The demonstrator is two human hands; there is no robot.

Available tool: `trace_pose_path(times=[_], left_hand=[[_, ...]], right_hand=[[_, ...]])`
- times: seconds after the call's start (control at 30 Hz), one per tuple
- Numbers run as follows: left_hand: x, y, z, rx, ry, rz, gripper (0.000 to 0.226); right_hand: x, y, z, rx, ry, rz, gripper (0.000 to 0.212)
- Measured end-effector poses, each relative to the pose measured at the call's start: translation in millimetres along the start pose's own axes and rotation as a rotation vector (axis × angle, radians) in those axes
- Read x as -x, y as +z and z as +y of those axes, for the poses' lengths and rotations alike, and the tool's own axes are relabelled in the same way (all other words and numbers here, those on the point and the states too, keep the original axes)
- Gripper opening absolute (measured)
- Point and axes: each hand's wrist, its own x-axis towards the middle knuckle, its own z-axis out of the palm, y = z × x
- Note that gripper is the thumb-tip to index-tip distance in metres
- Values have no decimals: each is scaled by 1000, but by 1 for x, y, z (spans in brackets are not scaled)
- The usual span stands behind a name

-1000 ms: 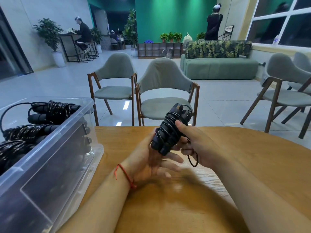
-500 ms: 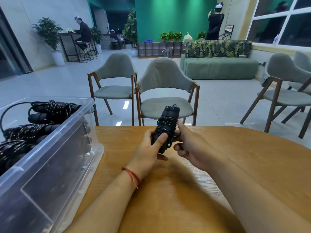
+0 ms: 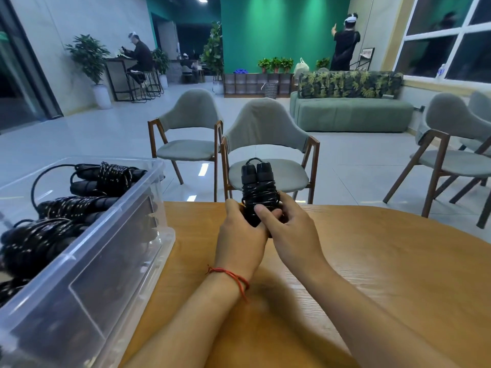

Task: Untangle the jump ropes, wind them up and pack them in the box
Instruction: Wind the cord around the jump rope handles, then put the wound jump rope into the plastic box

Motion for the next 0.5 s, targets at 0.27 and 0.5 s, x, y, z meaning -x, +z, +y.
trace_pose_path(times=[0.27,0.5], left_hand=[[20,-47,59,-74,72,122,57],[70,-122,100,-237,212,127,53]], right_hand=[[5,3,-71,-129,-74,-36,21],[20,20,-157,-191,-97,-197,23]])
